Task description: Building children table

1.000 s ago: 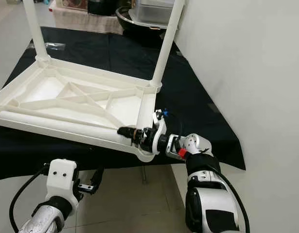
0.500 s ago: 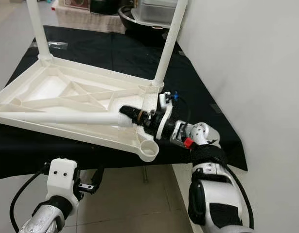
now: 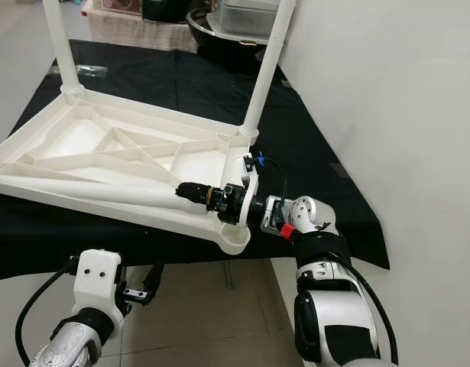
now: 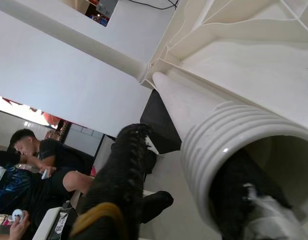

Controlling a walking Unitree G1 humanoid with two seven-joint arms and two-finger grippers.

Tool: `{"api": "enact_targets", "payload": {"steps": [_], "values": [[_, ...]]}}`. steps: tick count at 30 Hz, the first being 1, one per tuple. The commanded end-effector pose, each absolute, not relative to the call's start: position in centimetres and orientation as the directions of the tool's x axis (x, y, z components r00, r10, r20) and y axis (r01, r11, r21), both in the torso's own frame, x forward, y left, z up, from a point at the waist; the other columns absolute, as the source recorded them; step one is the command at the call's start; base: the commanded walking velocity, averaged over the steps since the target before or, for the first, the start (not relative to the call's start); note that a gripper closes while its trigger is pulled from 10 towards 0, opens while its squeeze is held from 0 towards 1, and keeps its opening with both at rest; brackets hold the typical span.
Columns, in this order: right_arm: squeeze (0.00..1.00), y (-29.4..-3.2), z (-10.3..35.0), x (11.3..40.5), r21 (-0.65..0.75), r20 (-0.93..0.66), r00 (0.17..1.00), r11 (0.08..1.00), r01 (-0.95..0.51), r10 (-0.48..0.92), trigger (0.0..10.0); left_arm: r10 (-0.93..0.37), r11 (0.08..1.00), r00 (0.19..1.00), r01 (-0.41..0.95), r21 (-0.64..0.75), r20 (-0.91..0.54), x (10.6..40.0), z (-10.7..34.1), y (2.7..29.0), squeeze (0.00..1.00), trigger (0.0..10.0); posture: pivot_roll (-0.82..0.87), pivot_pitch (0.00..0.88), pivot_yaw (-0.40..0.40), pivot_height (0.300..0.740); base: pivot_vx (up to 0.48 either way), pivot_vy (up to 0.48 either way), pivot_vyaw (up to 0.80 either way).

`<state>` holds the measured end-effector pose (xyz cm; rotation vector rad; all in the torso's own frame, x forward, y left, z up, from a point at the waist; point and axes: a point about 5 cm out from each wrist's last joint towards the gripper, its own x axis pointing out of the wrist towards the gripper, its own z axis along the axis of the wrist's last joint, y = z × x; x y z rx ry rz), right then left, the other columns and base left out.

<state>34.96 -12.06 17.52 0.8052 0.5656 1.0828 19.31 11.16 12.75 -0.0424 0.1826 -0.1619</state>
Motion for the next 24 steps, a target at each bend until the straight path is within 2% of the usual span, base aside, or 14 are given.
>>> {"api": "enact_targets", "payload": {"steps": [1,8,15,22,24], "values": [[0.0,-12.1,17.6,35.1,0.793,-0.026,0.387,0.255,-0.554,0.922,0.0,-0.167,0.986,0.967,0.157,-0.062,-0.192,19.2,12.6,11.0,0.0,10.0,0.09,0.127,-0.189,0.74,0.0,0.0,0.0],[0.0,-12.1,17.1,34.8,0.79,-0.046,0.386,0.27,-0.55,0.921,0.0,-0.165,0.986,0.967,0.156,-0.062,-0.192,19.2,12.6,11.0,0.0,10.0,0.09,0.117,-0.189,0.74,0.0,0.0,0.0],[0.0,-12.3,17.0,34.4,0.8,-0.025,0.362,0.236,-0.552,0.932,0.0,-0.165,0.986,0.967,0.156,-0.062,-0.194,19.2,12.5,10.9,0.0,10.0,0.1,0.104,-0.191,0.74,0.0,0.0,0.0],[0.0,-13.6,17.7,34.3,0.795,0.04,0.365,0.191,-0.575,0.93,0.0,-0.168,0.985,0.967,0.159,-0.06,-0.192,19.2,12.4,11.0,0.0,10.0,0.1,0.093,-0.188,0.74,0.0,0.0,0.0],[0.0,-15.2,18.5,34.5,0.783,0.09,0.398,0.182,-0.594,0.913,0.0,-0.17,0.985,0.967,0.161,-0.058,-0.192,19.3,12.3,11.0,0.0,10.0,0.1,0.084,-0.182,0.74,0.0,0.0,0.0]]}}
